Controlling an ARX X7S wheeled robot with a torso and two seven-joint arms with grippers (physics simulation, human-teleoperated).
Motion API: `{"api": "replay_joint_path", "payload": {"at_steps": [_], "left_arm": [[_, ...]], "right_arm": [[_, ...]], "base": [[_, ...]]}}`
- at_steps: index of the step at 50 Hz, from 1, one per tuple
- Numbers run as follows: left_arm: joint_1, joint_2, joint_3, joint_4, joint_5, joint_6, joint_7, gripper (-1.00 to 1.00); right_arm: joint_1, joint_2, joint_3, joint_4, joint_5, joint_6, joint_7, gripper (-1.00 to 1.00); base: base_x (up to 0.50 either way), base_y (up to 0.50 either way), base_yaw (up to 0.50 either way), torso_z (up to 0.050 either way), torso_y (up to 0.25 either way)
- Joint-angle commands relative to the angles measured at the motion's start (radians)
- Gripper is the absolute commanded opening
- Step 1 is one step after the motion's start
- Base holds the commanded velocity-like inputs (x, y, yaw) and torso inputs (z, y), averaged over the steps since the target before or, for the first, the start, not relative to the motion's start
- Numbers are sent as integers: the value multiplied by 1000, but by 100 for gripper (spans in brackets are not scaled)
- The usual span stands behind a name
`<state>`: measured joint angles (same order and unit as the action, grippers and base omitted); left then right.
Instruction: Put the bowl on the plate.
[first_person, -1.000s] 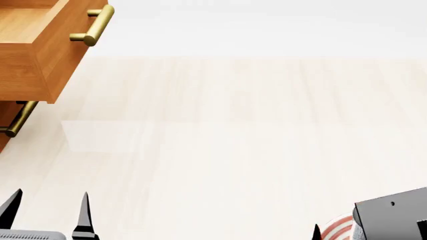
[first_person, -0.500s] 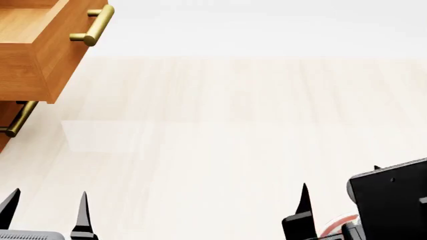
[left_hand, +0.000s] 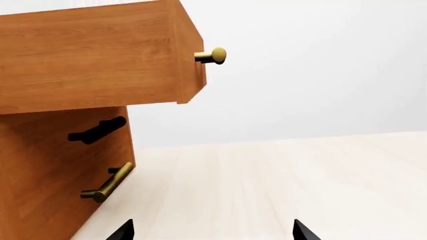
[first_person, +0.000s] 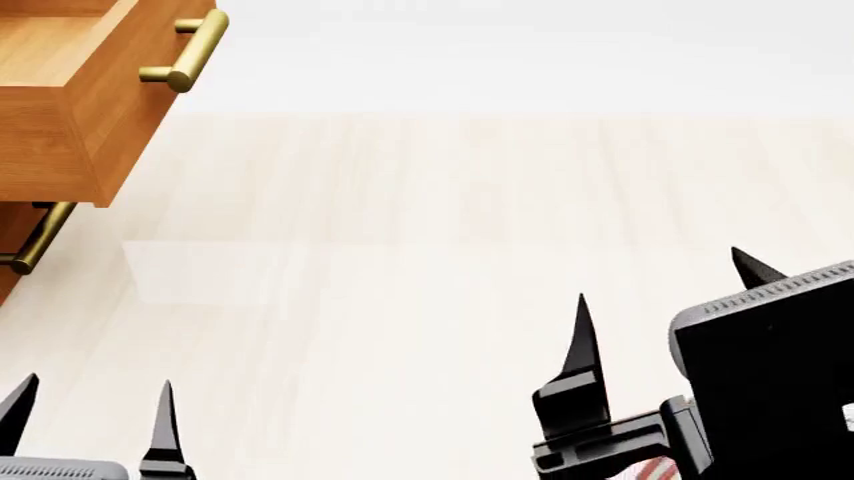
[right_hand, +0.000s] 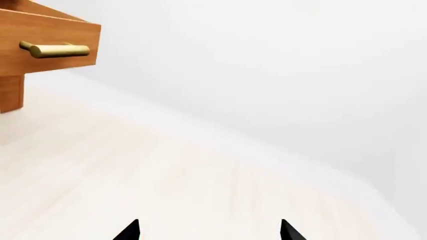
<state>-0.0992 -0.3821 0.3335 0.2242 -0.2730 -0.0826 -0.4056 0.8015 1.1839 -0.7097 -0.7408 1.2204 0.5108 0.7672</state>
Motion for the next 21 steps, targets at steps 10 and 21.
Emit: {"api": "replay_joint_path", "payload": {"at_steps": [10, 21], "left_arm": [[-15, -1, 5, -6, -3, -6, 0, 100], [-17, -3, 7, 0, -2, -8, -4, 100]], "right_arm": [[25, -11, 13, -67, -129, -17, 4, 100], [20, -2, 27, -106, -194, -60, -6, 100]], "base": [[0, 0, 0, 0, 0], [0, 0, 0, 0, 0]]}}
